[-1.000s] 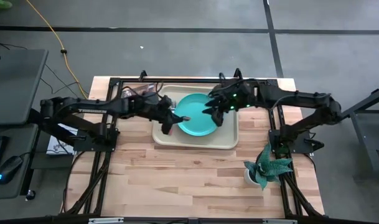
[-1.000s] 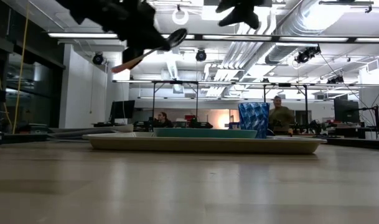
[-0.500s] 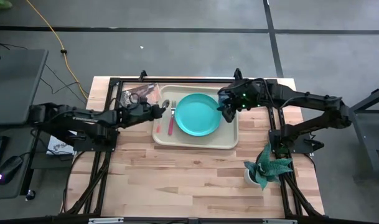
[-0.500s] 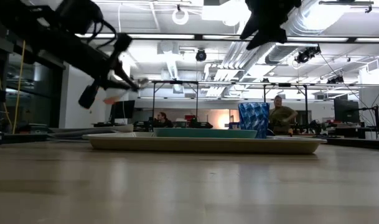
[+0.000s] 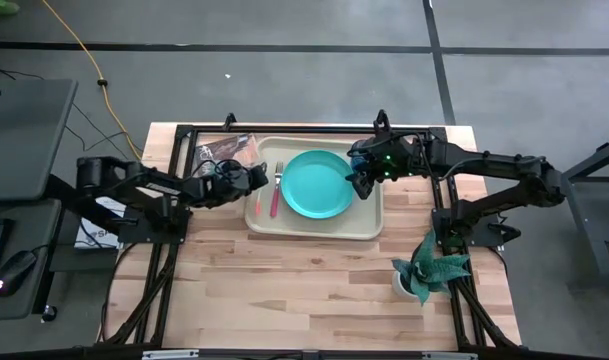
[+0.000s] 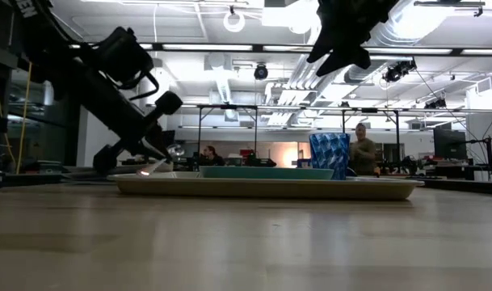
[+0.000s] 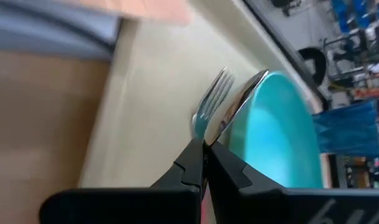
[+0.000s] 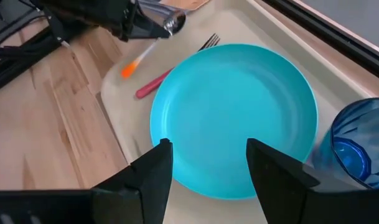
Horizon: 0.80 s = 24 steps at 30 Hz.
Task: Pick and place plate/cup/fork/spoon on tray
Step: Put the orange spoon on the gray tray
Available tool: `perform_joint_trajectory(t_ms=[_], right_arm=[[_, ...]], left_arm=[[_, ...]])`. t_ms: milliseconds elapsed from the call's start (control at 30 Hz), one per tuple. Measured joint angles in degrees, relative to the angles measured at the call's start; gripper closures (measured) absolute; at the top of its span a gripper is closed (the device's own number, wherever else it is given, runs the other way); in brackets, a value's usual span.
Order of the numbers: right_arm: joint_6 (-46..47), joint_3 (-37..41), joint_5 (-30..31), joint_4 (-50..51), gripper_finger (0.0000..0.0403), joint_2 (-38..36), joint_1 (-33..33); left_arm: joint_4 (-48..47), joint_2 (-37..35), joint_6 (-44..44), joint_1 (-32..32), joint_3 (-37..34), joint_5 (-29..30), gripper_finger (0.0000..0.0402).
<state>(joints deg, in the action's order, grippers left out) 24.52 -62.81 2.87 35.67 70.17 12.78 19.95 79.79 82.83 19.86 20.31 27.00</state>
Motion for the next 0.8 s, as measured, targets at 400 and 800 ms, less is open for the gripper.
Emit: perform_joint_trajectory(t_ms=[400,800], right_arm=[[0.1,0.0,0.1,-0.3,0.0208,0.0,0.0],[1.1,0.0,0.4,-0.3,0.0208,0.0,0.0]], left_arm=[[0.8,11.5,-0.4,-0.8,4.9,-2.3,0.0401],[-2.3,11.7,0.1,-0.2,5.2,4.4,0.0401]])
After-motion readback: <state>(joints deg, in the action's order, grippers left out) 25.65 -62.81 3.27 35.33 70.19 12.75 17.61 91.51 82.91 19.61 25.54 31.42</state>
